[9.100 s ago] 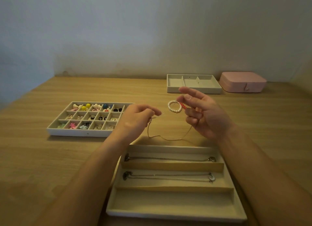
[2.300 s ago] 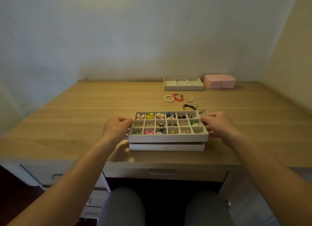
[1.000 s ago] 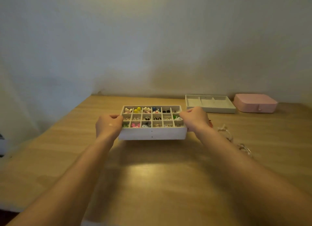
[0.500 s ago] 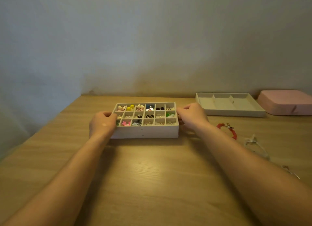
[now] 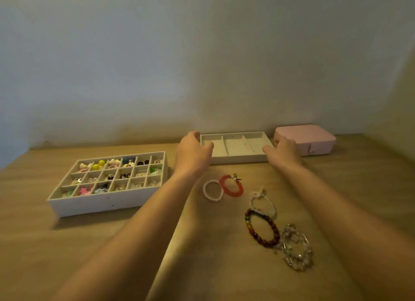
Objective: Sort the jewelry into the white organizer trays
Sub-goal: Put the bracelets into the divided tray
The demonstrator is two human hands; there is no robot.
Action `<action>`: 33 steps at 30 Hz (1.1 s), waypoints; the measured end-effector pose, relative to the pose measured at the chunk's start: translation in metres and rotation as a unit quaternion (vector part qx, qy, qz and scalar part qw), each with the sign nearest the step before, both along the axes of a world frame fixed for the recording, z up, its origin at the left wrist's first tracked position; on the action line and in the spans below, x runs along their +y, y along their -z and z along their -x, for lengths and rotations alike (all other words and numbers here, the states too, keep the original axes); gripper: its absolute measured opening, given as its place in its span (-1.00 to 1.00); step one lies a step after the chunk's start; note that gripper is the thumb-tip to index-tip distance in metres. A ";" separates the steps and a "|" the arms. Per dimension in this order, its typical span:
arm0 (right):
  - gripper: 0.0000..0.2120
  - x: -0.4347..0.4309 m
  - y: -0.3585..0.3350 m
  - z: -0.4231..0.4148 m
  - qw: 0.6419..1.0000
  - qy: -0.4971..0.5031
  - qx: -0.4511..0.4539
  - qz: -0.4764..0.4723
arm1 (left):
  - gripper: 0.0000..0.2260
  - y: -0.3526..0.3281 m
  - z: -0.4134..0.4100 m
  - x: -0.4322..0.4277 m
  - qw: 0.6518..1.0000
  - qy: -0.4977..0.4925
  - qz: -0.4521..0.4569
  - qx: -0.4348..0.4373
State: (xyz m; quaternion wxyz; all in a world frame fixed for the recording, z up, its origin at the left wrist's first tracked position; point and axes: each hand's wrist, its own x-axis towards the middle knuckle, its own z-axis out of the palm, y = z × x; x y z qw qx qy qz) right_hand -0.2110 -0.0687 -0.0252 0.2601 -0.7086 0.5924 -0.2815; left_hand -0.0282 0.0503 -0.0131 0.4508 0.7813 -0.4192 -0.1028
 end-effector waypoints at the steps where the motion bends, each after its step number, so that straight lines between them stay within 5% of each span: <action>1: -0.50 -0.009 0.004 0.005 1.000 -0.005 -0.008 -0.018 | -0.50 0.007 0.007 -0.015 1.000 0.001 -0.019 0.014; 6: -0.54 -0.033 0.029 0.002 0.998 -0.031 -0.031 -0.037 | -0.50 0.043 0.008 -0.059 0.989 -0.050 -0.133 0.040; 11: -0.60 -0.041 0.029 -0.009 0.997 -0.003 -0.058 -0.046 | -0.55 0.048 0.001 -0.069 0.991 -0.058 -0.086 0.088; 14: -0.83 -0.039 0.025 -0.007 0.996 0.001 -0.071 -0.048 | -0.53 0.039 0.003 -0.066 0.991 -0.082 -0.043 0.093; 17: -0.72 -0.025 0.014 0.000 0.996 0.009 -0.089 -0.028 | -0.66 0.024 0.010 -0.052 0.991 -0.107 0.005 0.083; 21: -0.64 -0.001 -0.006 0.015 0.982 0.030 -0.187 -0.011 | -0.69 0.005 0.016 -0.017 0.988 -0.096 0.055 0.111; 26: -0.67 0.039 -0.035 0.034 0.930 0.065 -0.352 -0.084 | -0.64 -0.015 0.034 0.056 0.980 -0.036 -0.003 0.195; 28: -0.77 0.052 -0.045 0.044 0.932 0.059 -0.349 -0.078 | -0.66 -0.020 0.034 0.089 0.985 -0.026 -0.044 0.166; 31: -0.78 0.077 -0.055 0.054 0.943 -0.029 -0.319 -0.091 | -0.62 -0.036 0.025 0.136 0.993 -0.080 -0.079 -0.018; 33: -0.76 0.099 -0.063 0.054 0.945 -0.115 -0.293 -0.091 | -0.56 -0.046 0.025 0.155 0.997 -0.038 -0.059 0.045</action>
